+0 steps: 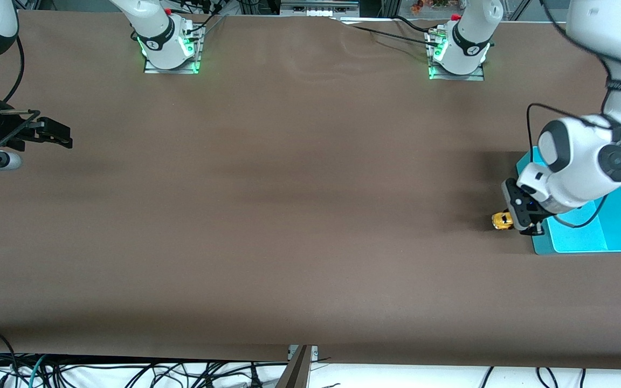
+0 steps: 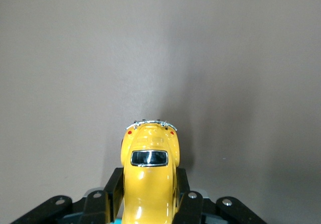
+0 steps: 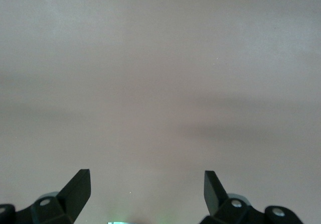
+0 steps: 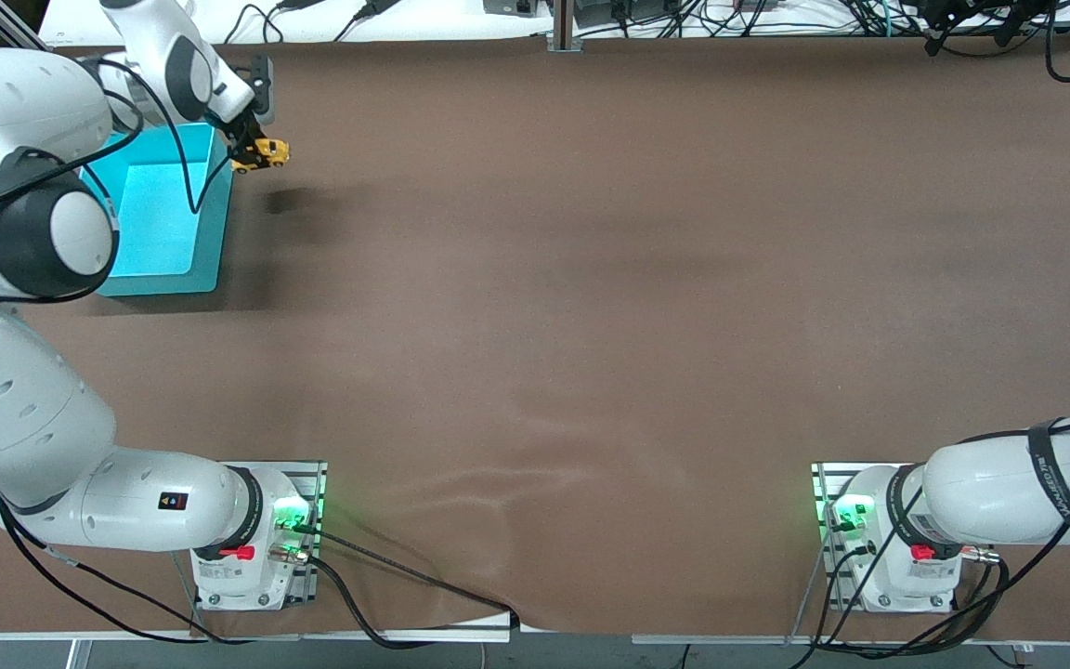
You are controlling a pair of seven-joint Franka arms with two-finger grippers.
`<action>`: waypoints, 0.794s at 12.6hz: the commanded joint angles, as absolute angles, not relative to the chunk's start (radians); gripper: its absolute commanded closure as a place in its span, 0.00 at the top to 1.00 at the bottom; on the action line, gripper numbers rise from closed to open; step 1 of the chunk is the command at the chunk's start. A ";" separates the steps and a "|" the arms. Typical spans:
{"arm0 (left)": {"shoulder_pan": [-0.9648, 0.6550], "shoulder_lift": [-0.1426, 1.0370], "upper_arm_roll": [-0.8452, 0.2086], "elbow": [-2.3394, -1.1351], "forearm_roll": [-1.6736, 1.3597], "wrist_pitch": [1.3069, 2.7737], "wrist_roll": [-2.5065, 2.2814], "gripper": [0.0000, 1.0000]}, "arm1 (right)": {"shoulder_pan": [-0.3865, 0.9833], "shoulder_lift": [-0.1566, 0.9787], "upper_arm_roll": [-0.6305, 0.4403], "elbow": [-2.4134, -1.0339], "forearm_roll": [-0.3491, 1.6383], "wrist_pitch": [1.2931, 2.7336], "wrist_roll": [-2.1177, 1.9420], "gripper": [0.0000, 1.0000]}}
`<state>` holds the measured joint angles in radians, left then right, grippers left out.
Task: Wind and store yellow beetle car
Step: 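Lift the car with the left gripper and carry it over the bin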
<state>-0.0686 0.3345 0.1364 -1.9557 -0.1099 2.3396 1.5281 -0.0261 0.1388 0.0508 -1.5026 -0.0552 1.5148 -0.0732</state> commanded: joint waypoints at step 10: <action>0.094 0.316 0.236 -2.013 -0.038 2.331 1.690 0.00 | -0.028 0.147 0.057 -1.482 -0.058 1.514 -0.058 1.00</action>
<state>0.0759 0.2468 0.2238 -2.0227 -0.0608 2.2628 1.6513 -0.0259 0.1396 0.0508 -1.5023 -0.0552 1.5179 -0.0731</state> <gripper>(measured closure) 0.546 0.000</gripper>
